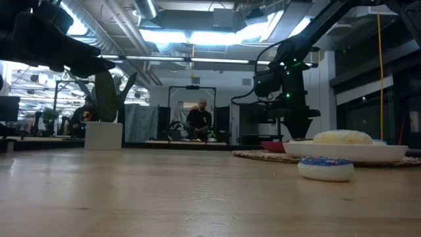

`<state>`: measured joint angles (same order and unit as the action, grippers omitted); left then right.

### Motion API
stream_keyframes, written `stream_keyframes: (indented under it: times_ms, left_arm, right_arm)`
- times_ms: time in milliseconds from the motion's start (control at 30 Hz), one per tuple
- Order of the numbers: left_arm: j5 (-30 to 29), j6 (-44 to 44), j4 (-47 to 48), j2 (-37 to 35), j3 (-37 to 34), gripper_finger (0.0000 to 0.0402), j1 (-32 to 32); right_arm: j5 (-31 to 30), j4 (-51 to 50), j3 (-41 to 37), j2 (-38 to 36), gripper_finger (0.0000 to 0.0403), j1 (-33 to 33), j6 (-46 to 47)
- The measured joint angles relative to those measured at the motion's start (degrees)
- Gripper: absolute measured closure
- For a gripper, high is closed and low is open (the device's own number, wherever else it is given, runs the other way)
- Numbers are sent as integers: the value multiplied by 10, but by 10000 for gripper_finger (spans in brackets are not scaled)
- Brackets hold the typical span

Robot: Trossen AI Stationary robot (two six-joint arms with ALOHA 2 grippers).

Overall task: Pick & Place donuts
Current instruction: Put the right small dark blue donut on the red plate

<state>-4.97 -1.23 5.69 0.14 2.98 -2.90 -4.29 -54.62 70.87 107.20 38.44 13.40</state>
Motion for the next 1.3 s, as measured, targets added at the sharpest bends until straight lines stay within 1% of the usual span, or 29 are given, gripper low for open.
stream_keyframes:
  times_ms: [33,167,233,333,533,633,733,900,1067,1300]
  left_arm:
    - [0,0,0,0,0,49,0]
    - [0,0,0,0,0,48,0]
    - [0,0,0,0,0,48,0]
    - [0,0,0,0,0,49,0]
    - [0,0,0,0,0,48,0]
    - [0,0,0,0,0,49,0]
    - [0,0,0,0,0,49,0]
    - [0,0,0,0,0,48,0]
    - [0,0,0,0,0,48,0]
    - [0,0,0,0,0,49,0]
  right_arm:
    - [1,3,0,0,359,-1,-3]
    - [39,14,0,0,357,-2,-6]
    - [45,15,0,0,348,-4,-6]
    - [43,13,0,0,321,-5,-6]
    - [9,9,0,0,255,-6,-15]
    - [-4,9,0,0,232,-9,-19]
    - [-8,5,5,0,217,-9,-21]
    - [-8,-11,19,0,211,-9,-38]
    - [-21,-52,25,0,211,-9,-47]
    - [-21,-39,21,-1,211,-9,-62]
